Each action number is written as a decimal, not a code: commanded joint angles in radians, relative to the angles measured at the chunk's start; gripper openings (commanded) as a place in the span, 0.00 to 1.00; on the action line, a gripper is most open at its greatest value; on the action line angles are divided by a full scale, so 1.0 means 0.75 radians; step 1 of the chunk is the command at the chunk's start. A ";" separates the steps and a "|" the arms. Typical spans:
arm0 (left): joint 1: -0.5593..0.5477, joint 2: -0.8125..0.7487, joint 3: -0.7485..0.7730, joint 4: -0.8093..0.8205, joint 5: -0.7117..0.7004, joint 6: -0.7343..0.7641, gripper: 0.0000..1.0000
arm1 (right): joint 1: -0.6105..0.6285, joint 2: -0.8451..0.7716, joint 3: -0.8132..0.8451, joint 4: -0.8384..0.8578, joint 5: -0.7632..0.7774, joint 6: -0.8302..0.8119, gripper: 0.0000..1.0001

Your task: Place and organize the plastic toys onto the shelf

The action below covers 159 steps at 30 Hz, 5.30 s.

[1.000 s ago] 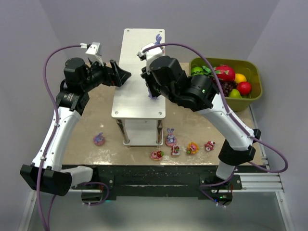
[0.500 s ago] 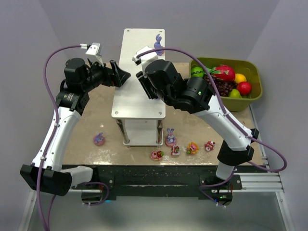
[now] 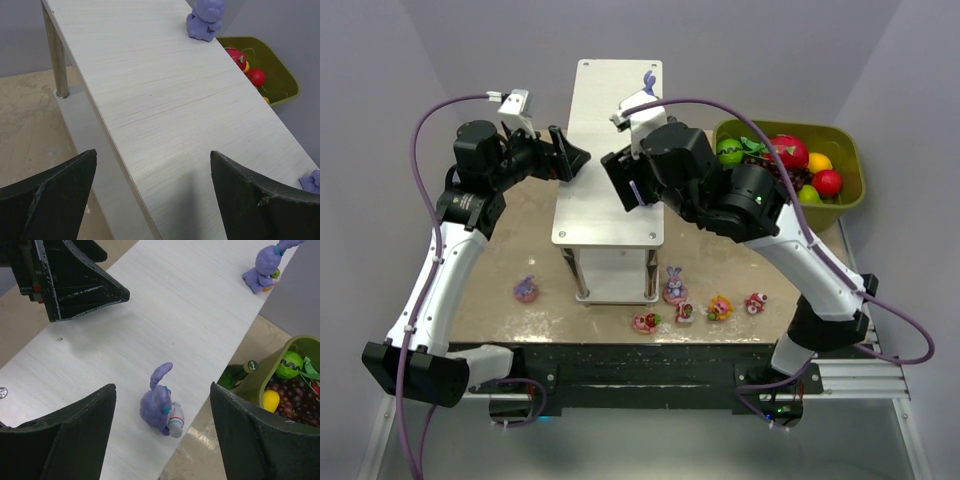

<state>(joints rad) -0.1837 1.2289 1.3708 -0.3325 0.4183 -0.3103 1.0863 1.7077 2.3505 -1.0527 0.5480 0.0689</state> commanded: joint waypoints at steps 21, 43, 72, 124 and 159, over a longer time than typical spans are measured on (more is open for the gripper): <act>0.008 -0.006 0.031 0.008 0.011 0.029 1.00 | 0.004 -0.156 -0.362 0.189 -0.056 0.041 0.84; 0.008 -0.006 0.038 -0.001 0.003 0.039 0.99 | -0.035 -0.129 -0.479 0.293 0.142 0.078 0.35; 0.008 -0.037 0.009 -0.009 0.013 0.033 0.99 | -0.430 0.102 -0.389 0.743 -0.238 -0.300 0.23; 0.008 -0.072 0.021 -0.017 -0.026 0.031 1.00 | -0.432 -0.054 -0.320 0.708 -0.317 -0.317 0.99; 0.008 -0.027 0.035 0.057 -0.020 -0.038 1.00 | -0.450 -0.647 -1.684 0.573 -0.518 0.600 0.83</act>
<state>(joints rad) -0.1837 1.2057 1.3708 -0.3222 0.3859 -0.3340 0.7517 1.2533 1.1561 -0.7982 0.2478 0.5049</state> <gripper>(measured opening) 0.994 0.839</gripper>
